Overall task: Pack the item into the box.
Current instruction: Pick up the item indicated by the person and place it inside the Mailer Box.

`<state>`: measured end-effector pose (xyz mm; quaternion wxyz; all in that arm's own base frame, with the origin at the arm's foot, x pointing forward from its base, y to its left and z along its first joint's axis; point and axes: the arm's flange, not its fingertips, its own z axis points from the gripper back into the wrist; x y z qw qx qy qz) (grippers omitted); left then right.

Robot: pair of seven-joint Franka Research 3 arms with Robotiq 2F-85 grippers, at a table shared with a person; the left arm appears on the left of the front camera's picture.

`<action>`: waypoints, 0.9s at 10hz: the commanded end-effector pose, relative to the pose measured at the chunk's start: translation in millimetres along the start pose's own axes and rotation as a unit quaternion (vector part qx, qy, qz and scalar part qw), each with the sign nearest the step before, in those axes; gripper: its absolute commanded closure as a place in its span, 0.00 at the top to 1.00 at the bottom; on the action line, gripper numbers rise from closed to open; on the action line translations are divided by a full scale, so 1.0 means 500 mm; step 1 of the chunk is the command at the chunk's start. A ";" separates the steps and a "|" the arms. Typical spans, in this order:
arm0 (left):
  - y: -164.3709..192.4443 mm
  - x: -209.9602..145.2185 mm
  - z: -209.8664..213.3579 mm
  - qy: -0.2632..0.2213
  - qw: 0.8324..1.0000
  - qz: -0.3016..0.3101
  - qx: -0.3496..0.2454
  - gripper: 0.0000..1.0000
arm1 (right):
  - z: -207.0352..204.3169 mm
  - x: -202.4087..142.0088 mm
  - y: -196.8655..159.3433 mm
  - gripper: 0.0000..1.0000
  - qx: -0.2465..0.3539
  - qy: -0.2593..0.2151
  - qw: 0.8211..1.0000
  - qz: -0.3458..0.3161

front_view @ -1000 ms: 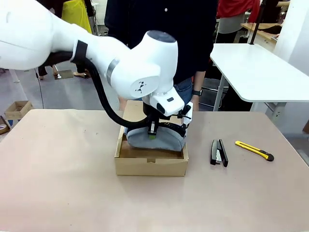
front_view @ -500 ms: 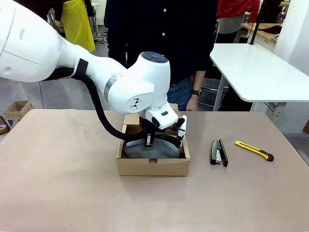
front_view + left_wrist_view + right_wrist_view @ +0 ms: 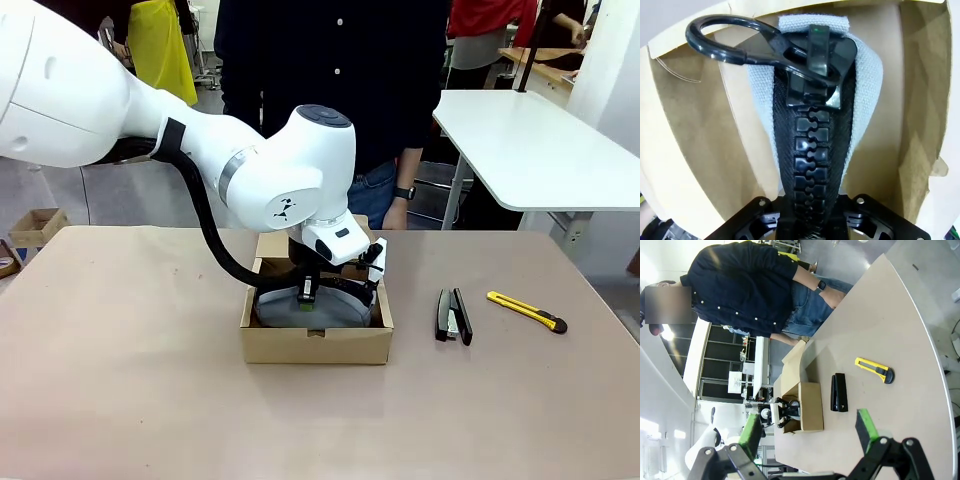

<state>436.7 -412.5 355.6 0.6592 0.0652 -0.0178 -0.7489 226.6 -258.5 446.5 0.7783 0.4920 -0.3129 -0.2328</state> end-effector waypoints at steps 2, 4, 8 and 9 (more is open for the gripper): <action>-0.007 0.000 0.006 -0.002 1.000 -0.003 -0.003 1.00 | -0.001 0.004 0.000 1.00 0.013 -0.007 1.000 0.012; -0.007 -0.002 0.007 -0.006 1.000 -0.002 -0.001 1.00 | -0.001 0.004 0.000 1.00 0.013 -0.007 1.000 0.012; -0.010 -0.003 0.026 0.000 1.000 -0.006 0.006 1.00 | -0.001 0.004 0.000 1.00 0.013 -0.007 1.000 0.012; -0.013 -0.012 0.043 -0.001 1.000 0.001 0.013 1.00 | -0.001 0.004 0.000 1.00 0.013 -0.007 1.000 0.012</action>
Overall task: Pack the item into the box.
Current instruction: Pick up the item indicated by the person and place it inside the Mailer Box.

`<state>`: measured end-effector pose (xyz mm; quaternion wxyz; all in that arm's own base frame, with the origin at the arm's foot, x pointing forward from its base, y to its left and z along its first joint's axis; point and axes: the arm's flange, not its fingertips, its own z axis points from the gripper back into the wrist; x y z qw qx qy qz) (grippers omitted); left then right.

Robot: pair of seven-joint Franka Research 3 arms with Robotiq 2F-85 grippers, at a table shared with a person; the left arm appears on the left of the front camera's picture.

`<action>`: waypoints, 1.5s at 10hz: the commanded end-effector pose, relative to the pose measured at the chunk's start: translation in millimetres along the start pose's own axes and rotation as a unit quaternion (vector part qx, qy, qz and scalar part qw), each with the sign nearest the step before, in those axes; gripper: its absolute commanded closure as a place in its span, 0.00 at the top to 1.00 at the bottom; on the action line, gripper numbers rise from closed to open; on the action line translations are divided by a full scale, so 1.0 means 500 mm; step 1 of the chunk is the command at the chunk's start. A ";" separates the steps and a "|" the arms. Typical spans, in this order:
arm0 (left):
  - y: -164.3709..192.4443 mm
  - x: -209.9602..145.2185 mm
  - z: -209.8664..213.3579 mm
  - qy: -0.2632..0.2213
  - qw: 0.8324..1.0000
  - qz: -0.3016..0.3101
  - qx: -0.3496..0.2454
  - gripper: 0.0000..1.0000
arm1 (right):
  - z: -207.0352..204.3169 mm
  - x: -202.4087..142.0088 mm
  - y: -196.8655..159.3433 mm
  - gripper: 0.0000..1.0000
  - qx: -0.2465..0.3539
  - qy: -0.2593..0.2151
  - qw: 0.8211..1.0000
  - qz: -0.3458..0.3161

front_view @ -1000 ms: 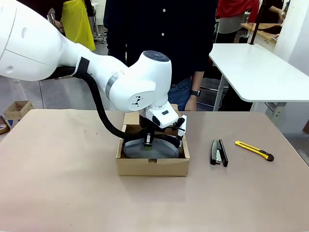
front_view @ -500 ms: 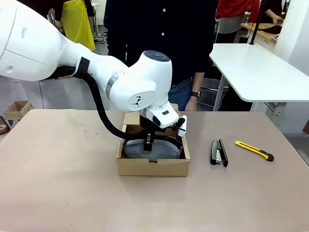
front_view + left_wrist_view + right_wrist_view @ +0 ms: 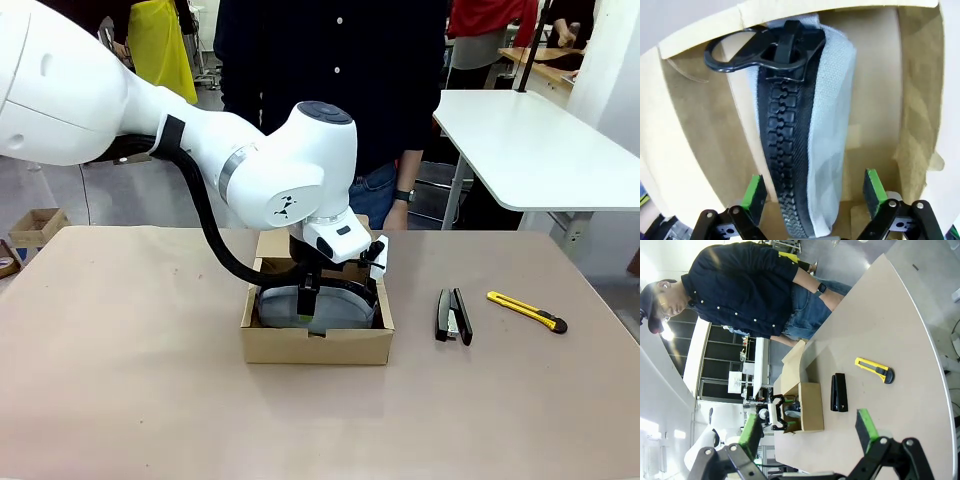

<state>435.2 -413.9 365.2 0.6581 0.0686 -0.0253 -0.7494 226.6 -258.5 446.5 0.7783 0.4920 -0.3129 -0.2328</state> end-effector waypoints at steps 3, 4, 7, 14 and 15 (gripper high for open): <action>-0.039 -0.134 0.158 -0.045 0.999 0.019 0.022 1.00 | -0.001 0.004 0.000 1.00 0.013 -0.007 1.000 0.012; -0.060 -0.219 0.211 -0.067 0.997 0.041 0.014 1.00 | -0.001 0.004 0.000 1.00 0.013 -0.007 1.000 0.012; -0.072 -0.550 0.249 -0.170 0.963 0.181 -0.101 1.00 | -0.001 0.004 0.000 1.00 0.013 -0.007 1.000 0.012; -0.287 -1.057 0.110 -0.431 0.806 0.348 -0.209 1.00 | -0.001 0.004 0.000 1.00 0.013 -0.007 1.000 0.012; -0.287 -1.057 0.110 -0.431 0.806 0.348 -0.209 1.00 | -0.001 0.004 0.000 1.00 0.013 -0.007 1.000 0.012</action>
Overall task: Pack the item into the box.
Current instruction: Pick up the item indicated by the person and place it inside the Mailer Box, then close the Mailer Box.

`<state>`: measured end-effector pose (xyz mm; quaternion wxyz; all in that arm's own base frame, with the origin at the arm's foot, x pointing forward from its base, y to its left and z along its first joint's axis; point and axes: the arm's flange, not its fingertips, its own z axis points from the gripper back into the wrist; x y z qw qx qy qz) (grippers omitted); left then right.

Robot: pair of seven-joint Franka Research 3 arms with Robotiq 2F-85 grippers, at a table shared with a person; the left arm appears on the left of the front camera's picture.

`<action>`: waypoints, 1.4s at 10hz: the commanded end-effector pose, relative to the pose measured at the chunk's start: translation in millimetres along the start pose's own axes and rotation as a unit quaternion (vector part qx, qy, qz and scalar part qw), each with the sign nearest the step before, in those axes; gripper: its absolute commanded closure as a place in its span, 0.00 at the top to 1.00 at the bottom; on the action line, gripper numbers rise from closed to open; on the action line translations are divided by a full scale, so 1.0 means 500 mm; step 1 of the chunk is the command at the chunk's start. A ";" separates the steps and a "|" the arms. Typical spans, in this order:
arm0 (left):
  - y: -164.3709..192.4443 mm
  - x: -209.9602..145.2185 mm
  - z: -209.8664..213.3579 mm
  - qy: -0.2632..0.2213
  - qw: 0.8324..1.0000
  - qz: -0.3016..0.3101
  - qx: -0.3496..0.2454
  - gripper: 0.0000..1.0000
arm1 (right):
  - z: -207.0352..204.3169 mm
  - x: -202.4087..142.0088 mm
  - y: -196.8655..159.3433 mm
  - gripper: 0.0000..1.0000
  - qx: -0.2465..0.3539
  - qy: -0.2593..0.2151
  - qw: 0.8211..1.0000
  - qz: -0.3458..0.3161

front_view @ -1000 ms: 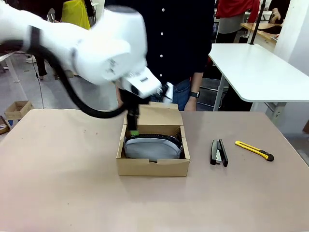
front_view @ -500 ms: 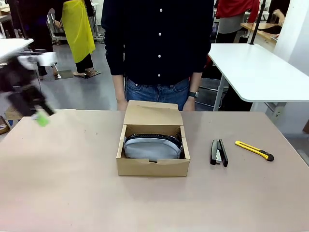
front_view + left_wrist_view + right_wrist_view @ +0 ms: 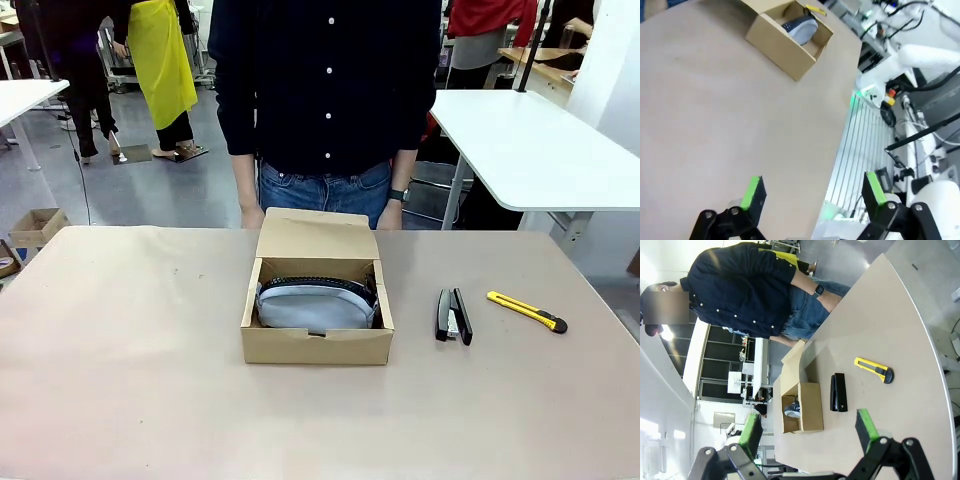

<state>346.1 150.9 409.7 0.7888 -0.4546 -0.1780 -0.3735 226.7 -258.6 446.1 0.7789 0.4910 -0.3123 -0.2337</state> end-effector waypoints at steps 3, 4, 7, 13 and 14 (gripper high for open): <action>-0.039 0.066 -0.013 0.038 0.998 -0.031 0.025 1.00 | -0.001 0.004 0.000 1.00 0.014 -0.007 1.000 0.013; -0.039 0.066 -0.013 0.038 0.998 -0.031 0.025 1.00 | -0.001 0.004 0.000 1.00 0.014 -0.007 1.000 0.013; -0.039 0.066 -0.013 0.038 0.998 -0.031 0.025 1.00 | -0.001 0.004 0.000 1.00 0.014 -0.007 1.000 0.013; -0.039 0.066 -0.013 0.038 0.998 -0.031 0.025 1.00 | -0.001 0.004 0.000 1.00 0.014 -0.007 1.000 0.013; -0.039 0.066 -0.013 0.038 0.998 -0.031 0.025 1.00 | -0.001 0.004 0.000 1.00 0.014 -0.007 1.000 0.013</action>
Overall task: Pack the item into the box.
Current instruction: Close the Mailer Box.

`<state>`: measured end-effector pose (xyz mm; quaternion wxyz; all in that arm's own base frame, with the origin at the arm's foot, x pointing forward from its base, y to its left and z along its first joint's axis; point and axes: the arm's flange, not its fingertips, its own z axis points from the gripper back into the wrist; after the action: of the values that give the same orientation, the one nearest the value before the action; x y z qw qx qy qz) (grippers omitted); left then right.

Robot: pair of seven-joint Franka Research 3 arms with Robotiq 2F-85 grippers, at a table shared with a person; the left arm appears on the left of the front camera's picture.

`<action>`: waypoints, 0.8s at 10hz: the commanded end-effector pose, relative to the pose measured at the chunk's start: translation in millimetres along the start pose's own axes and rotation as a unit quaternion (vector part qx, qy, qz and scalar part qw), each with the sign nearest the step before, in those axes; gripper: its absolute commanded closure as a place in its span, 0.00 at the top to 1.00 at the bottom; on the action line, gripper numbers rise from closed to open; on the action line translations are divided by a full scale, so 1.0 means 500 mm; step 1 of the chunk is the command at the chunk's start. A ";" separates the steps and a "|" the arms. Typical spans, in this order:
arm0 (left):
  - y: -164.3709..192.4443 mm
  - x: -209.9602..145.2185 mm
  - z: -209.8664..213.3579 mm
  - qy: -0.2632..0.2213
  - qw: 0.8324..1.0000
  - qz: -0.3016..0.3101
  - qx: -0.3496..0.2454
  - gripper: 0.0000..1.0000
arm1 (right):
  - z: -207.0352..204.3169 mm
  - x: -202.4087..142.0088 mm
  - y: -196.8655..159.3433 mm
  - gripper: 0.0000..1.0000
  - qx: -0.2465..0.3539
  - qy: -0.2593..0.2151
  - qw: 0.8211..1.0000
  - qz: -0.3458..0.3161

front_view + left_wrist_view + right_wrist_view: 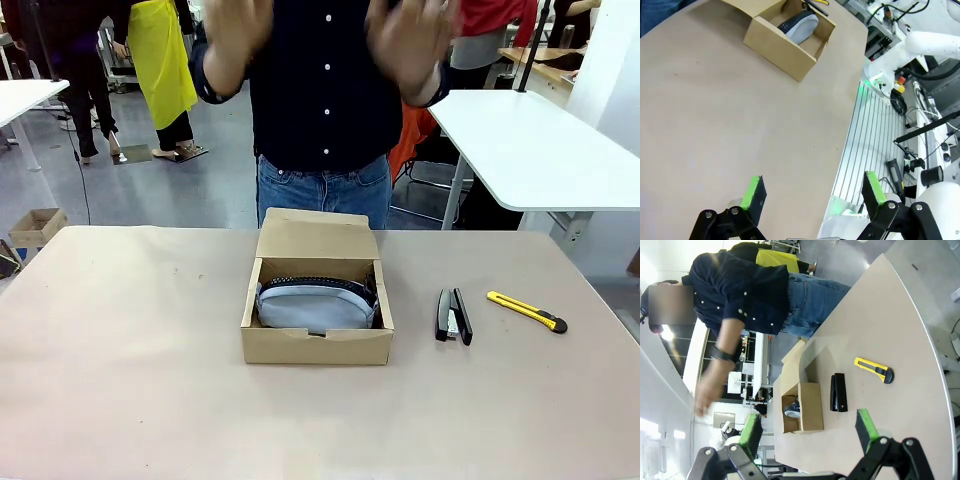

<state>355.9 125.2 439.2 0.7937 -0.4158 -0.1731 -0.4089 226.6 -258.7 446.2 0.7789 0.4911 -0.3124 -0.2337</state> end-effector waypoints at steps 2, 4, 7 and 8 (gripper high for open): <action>-0.004 -0.006 -0.002 0.002 1.000 0.000 0.001 1.00 | -0.001 0.004 0.000 1.00 0.014 -0.007 1.000 0.012; -0.004 -0.006 -0.002 0.002 1.000 0.000 0.001 1.00 | -0.001 0.004 0.000 1.00 0.014 -0.007 1.000 0.012; -0.004 -0.006 -0.002 0.002 1.000 0.000 0.001 1.00 | -0.001 0.004 0.000 1.00 0.014 -0.007 1.000 0.012; -0.004 -0.006 -0.002 0.002 1.000 0.000 0.001 1.00 | -0.001 0.004 0.000 1.00 0.014 -0.007 1.000 0.012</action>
<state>355.9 125.2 439.2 0.7937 -0.4158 -0.1731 -0.4089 226.6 -258.7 446.2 0.7789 0.4910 -0.3124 -0.2336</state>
